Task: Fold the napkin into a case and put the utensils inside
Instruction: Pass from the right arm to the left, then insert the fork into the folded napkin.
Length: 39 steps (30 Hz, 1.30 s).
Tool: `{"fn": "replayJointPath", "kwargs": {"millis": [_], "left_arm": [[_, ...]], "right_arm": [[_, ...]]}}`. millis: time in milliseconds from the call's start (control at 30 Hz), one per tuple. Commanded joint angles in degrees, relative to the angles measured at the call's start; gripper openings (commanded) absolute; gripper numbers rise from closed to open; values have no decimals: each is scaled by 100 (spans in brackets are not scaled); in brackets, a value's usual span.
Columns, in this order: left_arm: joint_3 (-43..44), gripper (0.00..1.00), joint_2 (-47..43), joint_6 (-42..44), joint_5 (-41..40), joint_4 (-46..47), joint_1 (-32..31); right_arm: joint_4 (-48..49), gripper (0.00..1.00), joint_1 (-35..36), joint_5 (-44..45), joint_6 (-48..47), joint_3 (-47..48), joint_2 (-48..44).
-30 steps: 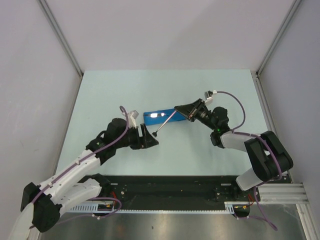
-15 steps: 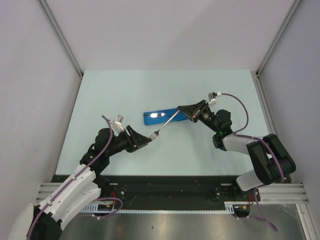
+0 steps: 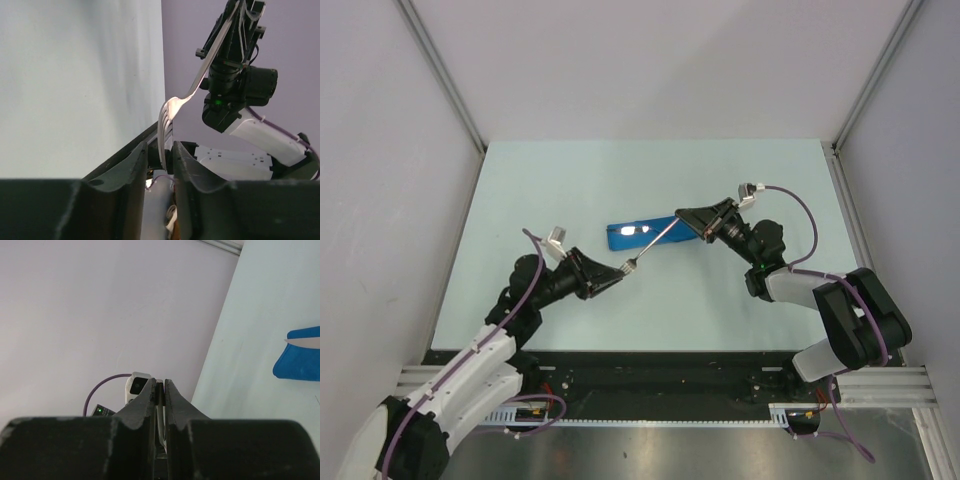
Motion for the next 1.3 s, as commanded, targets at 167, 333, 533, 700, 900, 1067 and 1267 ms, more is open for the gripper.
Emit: {"fn": "replayJointPath", "kwargs": {"millis": [167, 333, 533, 700, 900, 1067, 1267], "left_arm": [[969, 0, 765, 802, 423, -167, 207], [2595, 0, 2168, 3701, 1916, -2373, 1648], [4005, 0, 3629, 6008, 1321, -4399, 2159], [4110, 0, 4026, 6279, 1383, -4221, 2344], [4155, 0, 4281, 6290, 917, -4494, 2544], [4277, 0, 4597, 6157, 926, -4222, 2555], [4770, 0, 5300, 6254, 987, -4170, 2572]], "right_arm": [[382, 25, -93, -154, -40, 103, 134], [-2504, 99, -953, -999, -1285, 1118, 239], [-6234, 100, -1271, -588, -4108, 2720, 783], [-7766, 58, -1438, -350, -5146, 3952, 1759], [-7723, 20, -1570, -270, -5296, 4234, 2330], [-7705, 10, -1605, -315, -5376, 4383, 2630], [-7617, 0, -1623, -420, -5411, 4392, 2709]]}}
